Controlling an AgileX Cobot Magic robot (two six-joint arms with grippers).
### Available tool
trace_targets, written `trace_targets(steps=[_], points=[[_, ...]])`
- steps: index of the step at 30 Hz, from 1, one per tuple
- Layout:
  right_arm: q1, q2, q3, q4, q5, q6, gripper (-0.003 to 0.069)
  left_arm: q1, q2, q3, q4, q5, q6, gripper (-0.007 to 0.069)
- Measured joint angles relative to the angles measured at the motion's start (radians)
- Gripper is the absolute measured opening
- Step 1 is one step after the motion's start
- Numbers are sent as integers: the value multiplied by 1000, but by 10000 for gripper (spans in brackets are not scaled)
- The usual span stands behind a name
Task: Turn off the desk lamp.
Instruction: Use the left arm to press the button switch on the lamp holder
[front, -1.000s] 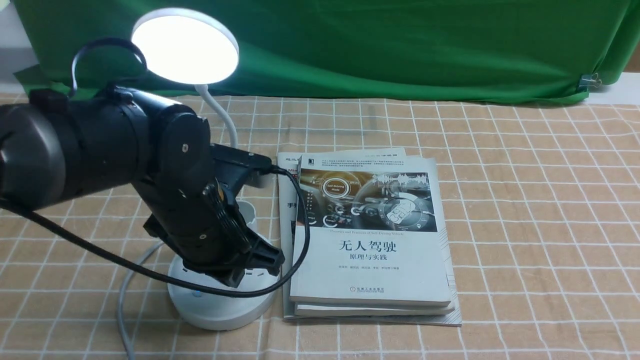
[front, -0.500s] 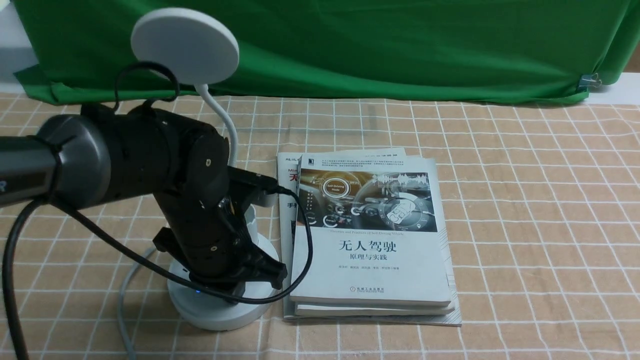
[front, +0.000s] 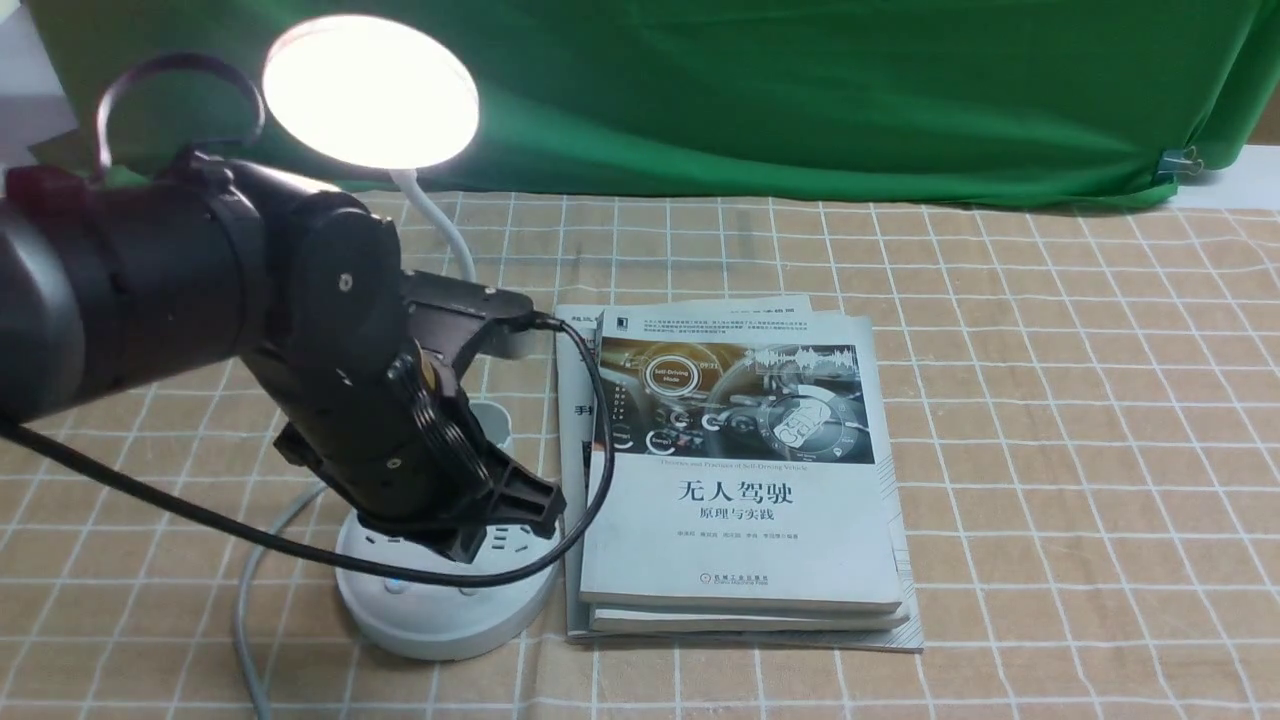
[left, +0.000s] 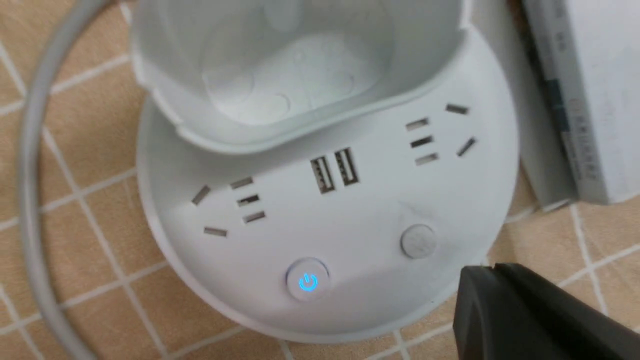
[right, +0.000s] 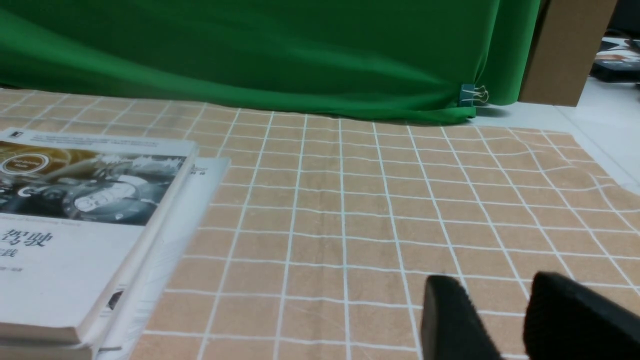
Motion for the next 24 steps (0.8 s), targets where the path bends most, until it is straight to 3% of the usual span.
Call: trace_targets(steps=[13, 24], points=[[0, 0, 0, 0, 0, 0, 242, 0, 144, -1, 1, -12, 4, -3], [0, 0, 0, 0, 0, 0, 242, 0, 98, 1, 12, -9, 4, -3]])
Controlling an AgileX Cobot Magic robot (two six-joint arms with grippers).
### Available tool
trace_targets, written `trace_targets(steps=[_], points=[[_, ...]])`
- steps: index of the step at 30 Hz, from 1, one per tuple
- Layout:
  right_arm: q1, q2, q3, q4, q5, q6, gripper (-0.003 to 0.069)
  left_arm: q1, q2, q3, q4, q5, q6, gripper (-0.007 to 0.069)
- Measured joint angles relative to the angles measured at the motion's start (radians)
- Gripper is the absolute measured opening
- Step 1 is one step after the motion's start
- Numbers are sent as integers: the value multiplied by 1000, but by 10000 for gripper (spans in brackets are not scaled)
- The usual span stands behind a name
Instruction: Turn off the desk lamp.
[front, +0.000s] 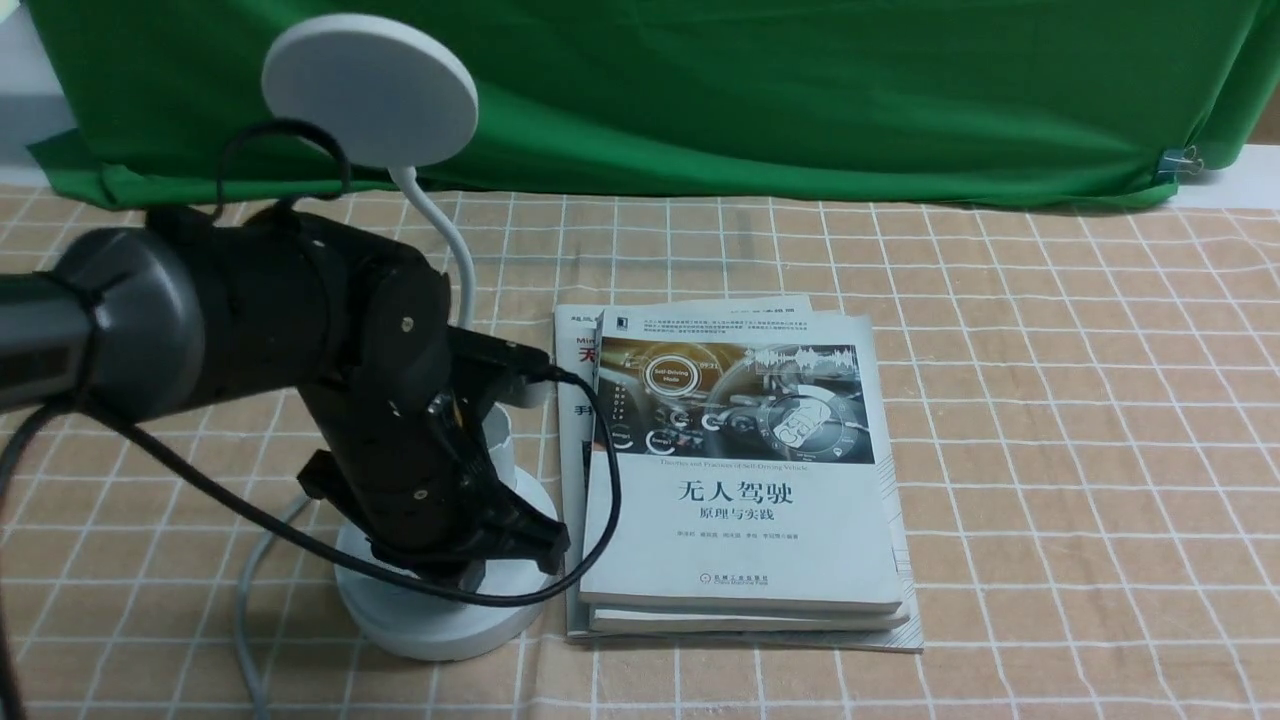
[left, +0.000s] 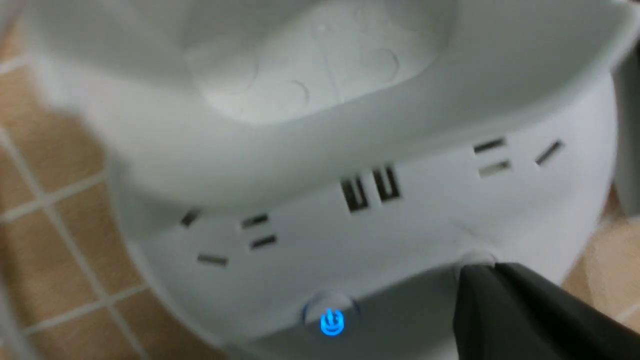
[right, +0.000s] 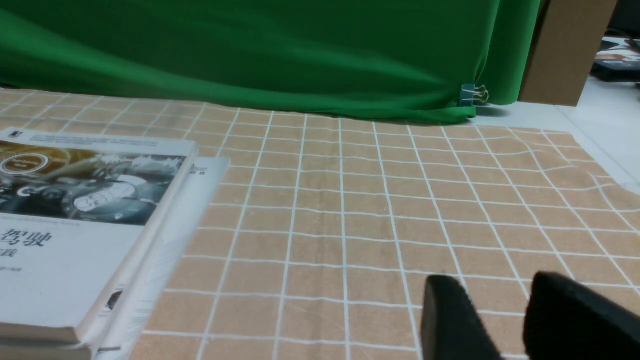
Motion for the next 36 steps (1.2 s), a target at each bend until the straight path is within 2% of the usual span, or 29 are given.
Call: trace_targets(steps=[6, 11, 18, 25, 30, 36], points=[[0, 0, 0, 0, 0, 0, 242, 0, -157, 16, -29, 18, 0, -3], [0, 0, 0, 0, 0, 0, 242, 0, -398, 140, -54, -52, 0, -3], [0, 0, 0, 0, 0, 0, 242, 0, -879, 475, -61, -338, 0, -3], [0, 0, 0, 0, 0, 0, 242, 0, -1258, 778, -61, -576, 0, -3], [0, 0, 0, 0, 0, 0, 242, 0, -1393, 911, -61, -674, 0, -3], [0, 0, 0, 0, 0, 0, 242, 0, -1420, 965, -61, -723, 0, -3]])
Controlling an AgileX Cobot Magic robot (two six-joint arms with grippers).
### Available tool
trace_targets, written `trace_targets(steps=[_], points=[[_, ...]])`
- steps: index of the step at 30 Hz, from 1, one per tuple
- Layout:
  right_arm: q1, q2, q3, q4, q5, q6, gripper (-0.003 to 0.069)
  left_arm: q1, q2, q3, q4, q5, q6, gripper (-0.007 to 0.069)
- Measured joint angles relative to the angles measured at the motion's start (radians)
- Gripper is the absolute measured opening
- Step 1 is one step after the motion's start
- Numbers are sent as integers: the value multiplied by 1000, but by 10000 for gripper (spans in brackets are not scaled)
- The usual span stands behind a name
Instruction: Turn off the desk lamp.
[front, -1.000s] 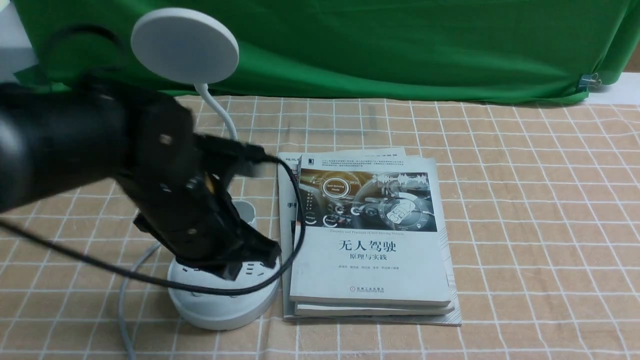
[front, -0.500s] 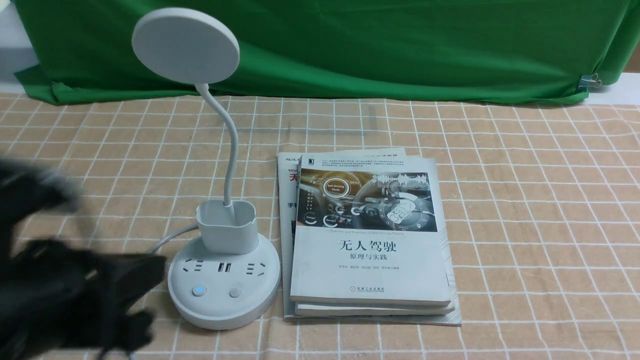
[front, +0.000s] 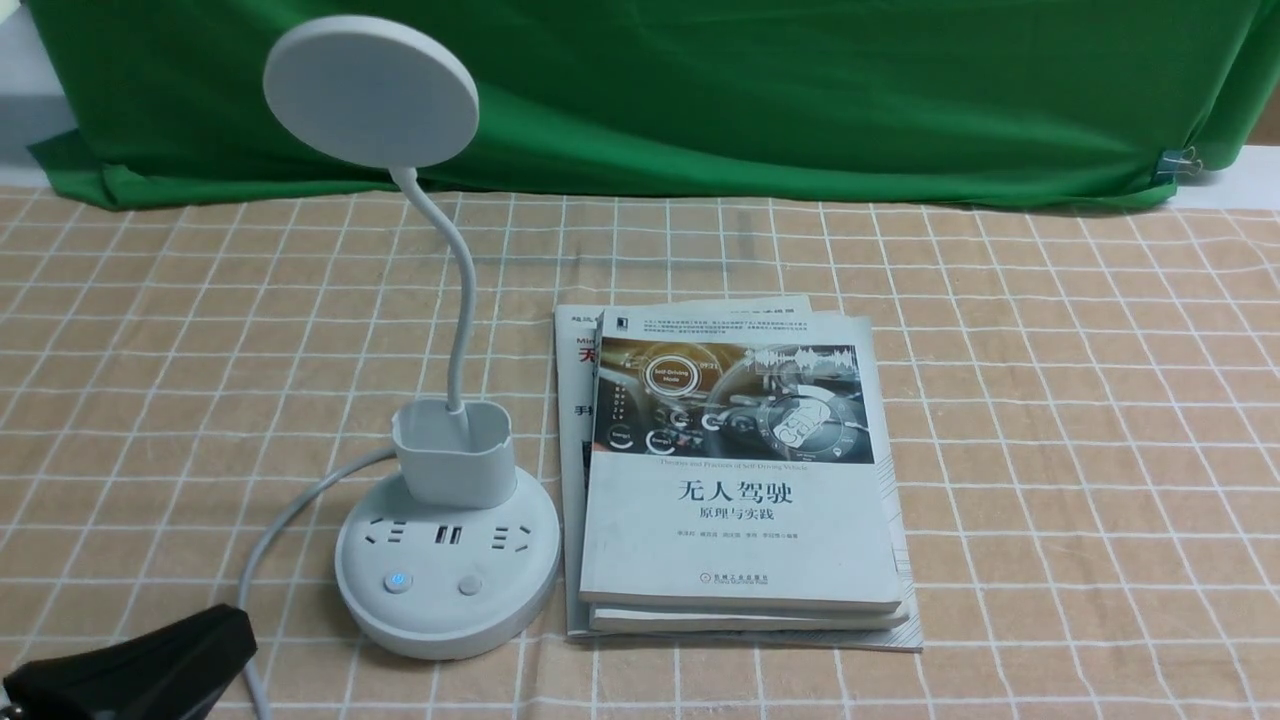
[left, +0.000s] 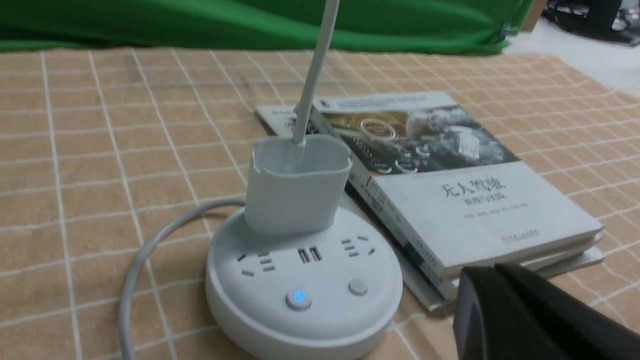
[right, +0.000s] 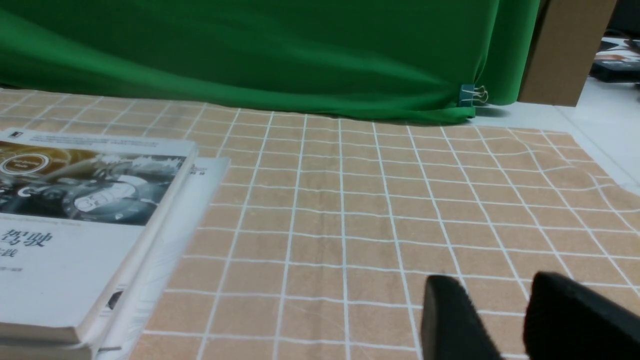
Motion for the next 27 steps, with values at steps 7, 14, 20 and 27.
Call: trace_targets(steps=[7, 14, 20, 27], points=[[0, 0, 0, 0, 0, 0, 242, 0, 0, 17, 9, -5, 0, -3], [0, 0, 0, 0, 0, 0, 242, 3, -3, 32, 79, -24, 0, -3], [0, 0, 0, 0, 0, 0, 242, 176, -97, 101, 39, -33, 0, -3], [0, 0, 0, 0, 0, 0, 242, 471, -276, 150, 27, 19, -23, -3]])
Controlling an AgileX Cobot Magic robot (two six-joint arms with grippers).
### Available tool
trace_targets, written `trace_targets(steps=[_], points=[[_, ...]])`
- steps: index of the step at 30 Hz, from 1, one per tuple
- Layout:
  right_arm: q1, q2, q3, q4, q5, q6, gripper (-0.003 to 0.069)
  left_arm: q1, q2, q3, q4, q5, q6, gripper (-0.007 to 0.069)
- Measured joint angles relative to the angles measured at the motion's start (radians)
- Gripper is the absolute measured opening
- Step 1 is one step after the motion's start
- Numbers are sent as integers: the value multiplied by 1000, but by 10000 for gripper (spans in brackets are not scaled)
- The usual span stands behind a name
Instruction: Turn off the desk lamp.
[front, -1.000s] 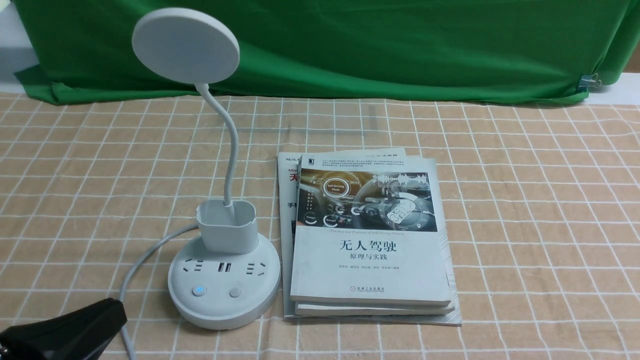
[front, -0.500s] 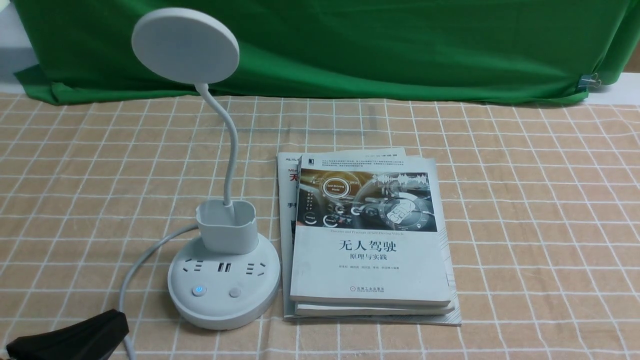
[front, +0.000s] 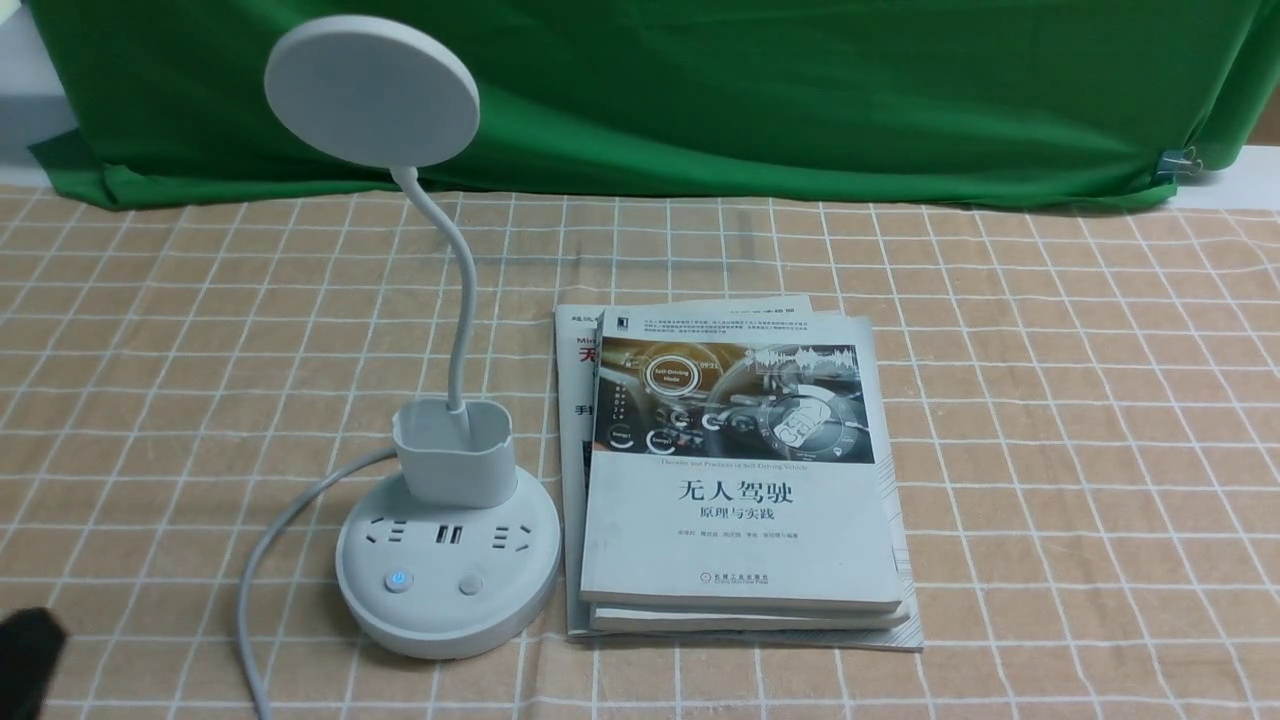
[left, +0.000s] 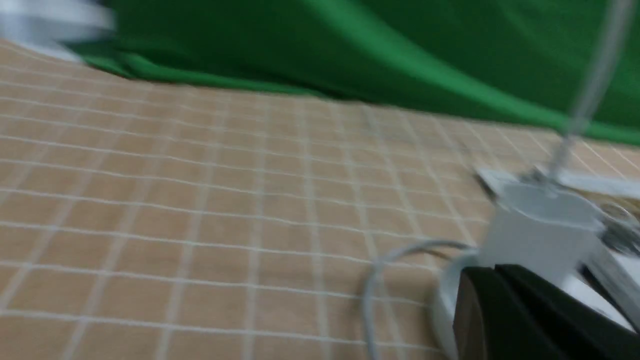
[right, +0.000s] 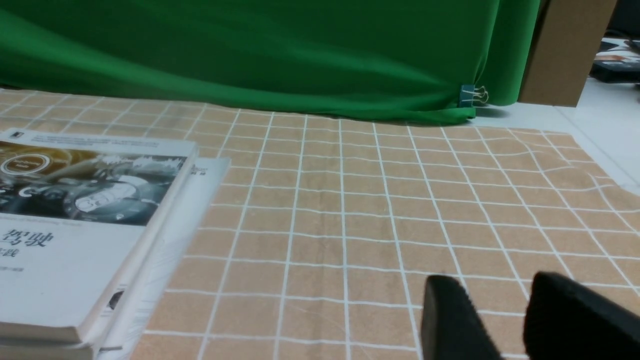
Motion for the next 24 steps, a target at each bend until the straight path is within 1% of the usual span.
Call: trace_targets(steps=[3, 9, 24], points=[[0, 0, 0, 0, 0, 0, 242, 32, -9, 1, 0, 42, -21, -3], [0, 0, 0, 0, 0, 0, 242, 32, -10, 1, -9, 132, -30, -3], [0, 0, 0, 0, 0, 0, 242, 32, -10, 1, -11, 141, -32, -3]])
